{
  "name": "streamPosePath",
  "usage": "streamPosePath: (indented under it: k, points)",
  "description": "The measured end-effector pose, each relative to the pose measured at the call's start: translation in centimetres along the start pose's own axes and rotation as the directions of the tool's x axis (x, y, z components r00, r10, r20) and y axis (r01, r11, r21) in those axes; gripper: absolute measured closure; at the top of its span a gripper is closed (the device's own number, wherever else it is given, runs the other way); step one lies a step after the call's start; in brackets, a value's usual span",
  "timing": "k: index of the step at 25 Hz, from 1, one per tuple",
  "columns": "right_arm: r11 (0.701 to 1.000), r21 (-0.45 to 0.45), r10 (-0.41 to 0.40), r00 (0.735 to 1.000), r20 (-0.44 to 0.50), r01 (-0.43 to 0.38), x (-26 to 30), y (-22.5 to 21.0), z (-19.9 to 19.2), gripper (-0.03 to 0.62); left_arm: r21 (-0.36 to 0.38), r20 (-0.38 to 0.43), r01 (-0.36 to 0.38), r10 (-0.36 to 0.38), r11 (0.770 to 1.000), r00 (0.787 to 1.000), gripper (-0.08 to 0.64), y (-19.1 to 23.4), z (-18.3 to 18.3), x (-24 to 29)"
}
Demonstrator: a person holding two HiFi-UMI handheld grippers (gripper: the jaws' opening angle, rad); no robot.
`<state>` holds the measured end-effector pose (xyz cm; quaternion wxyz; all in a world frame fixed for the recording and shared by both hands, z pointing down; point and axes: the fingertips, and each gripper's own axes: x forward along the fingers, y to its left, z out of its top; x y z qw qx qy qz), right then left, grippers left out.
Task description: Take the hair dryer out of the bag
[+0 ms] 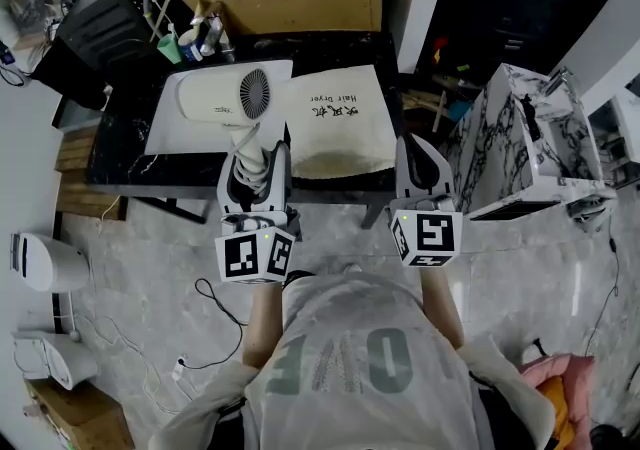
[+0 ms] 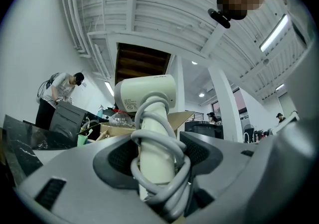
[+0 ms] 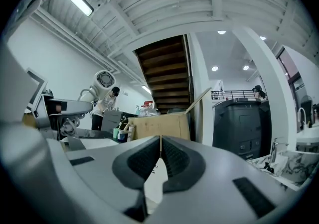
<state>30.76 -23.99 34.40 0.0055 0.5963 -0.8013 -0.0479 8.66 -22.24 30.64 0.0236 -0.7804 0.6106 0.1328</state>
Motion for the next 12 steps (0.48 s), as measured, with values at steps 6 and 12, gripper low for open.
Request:
streamPosePath:
  k: [6, 12]
  points:
    - [1.000, -0.009, -0.008, 1.000, -0.011, 0.008, -0.16, -0.39, -0.26, 0.555, 0.004, -0.001, -0.001, 0.001, 1.000, 1.000, 0.284, -0.08, 0.03, -0.05]
    - [1.000, -0.014, -0.016, 1.000, -0.021, 0.016, -0.23, -0.69, -0.49, 0.555, -0.002, -0.004, 0.002, -0.002, 1.000, 1.000, 0.284, -0.20, 0.06, -0.03]
